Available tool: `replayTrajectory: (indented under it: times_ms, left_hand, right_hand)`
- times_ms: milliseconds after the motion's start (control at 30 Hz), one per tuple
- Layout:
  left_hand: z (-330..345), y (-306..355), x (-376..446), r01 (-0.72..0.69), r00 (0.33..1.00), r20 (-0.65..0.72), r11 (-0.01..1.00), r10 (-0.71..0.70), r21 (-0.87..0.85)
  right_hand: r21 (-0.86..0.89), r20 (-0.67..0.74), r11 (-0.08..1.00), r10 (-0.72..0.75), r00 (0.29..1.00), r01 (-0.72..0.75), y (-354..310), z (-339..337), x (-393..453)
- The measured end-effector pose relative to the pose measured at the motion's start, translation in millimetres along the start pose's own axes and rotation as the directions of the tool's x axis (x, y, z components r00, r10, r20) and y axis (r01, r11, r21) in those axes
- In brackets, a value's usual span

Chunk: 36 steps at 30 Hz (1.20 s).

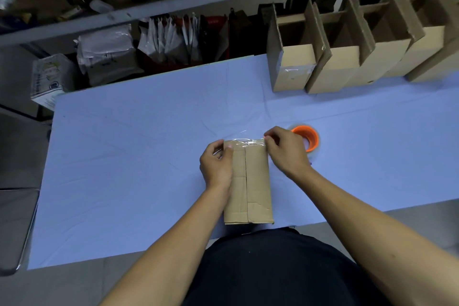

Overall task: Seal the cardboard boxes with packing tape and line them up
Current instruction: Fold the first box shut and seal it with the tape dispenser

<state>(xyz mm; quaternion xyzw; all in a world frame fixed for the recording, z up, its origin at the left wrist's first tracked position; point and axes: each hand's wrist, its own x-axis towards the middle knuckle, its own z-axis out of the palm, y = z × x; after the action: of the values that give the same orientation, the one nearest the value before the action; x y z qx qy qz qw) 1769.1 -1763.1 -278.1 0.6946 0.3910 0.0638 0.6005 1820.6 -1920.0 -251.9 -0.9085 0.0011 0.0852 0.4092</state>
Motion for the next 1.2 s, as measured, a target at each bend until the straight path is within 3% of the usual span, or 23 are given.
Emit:
replayTrajectory:
  times_ms: [167,267,400,600,767,933,1067,1200]
  left_hand:
    - [0.6,9.2,7.4,-0.013,0.996,0.087,0.996,0.005,0.093]
    - [4.0,13.3,9.5,-0.015,0.995,0.095,0.992,0.004,0.123]
    - [-1.1,17.8,2.9,-0.035,0.998,0.046,0.999,0.034,0.027]
    - [-5.9,67.3,11.2,-0.270,0.963,-0.025,0.951,0.269,-0.153]
    - [-15.6,75.9,15.8,-0.379,0.925,-0.022,0.914,0.380,-0.142]
    - [-22.2,63.2,14.7,-0.304,0.950,-0.120,0.939,0.287,-0.160]
    - [-23.0,56.5,4.2,-0.358,0.916,-0.234,0.928,0.326,-0.107]
    - [-23.5,59.7,-1.9,-0.370,0.902,-0.264,0.926,0.341,-0.068]
  right_hand:
    - [0.270,0.043,0.937,0.216,0.975,-0.220,4.1,5.6,-2.6]
    - [0.370,0.041,0.890,0.270,0.962,-0.265,4.4,8.6,-5.6]
    - [0.436,0.012,0.868,0.259,0.966,-0.238,-7.5,5.2,-6.7]
    - [0.518,-0.139,0.855,0.098,0.985,-0.011,-52.3,-11.4,16.6]
    - [0.580,-0.146,0.814,0.064,0.987,0.033,-56.2,-7.4,19.5]
    - [0.571,-0.121,0.820,0.065,0.991,0.016,-61.0,8.0,11.4]
    - [0.436,-0.178,0.898,0.015,0.984,0.065,-68.3,16.6,1.1]
    - [0.347,-0.227,0.932,-0.026,0.973,0.106,-72.2,17.0,-1.9]
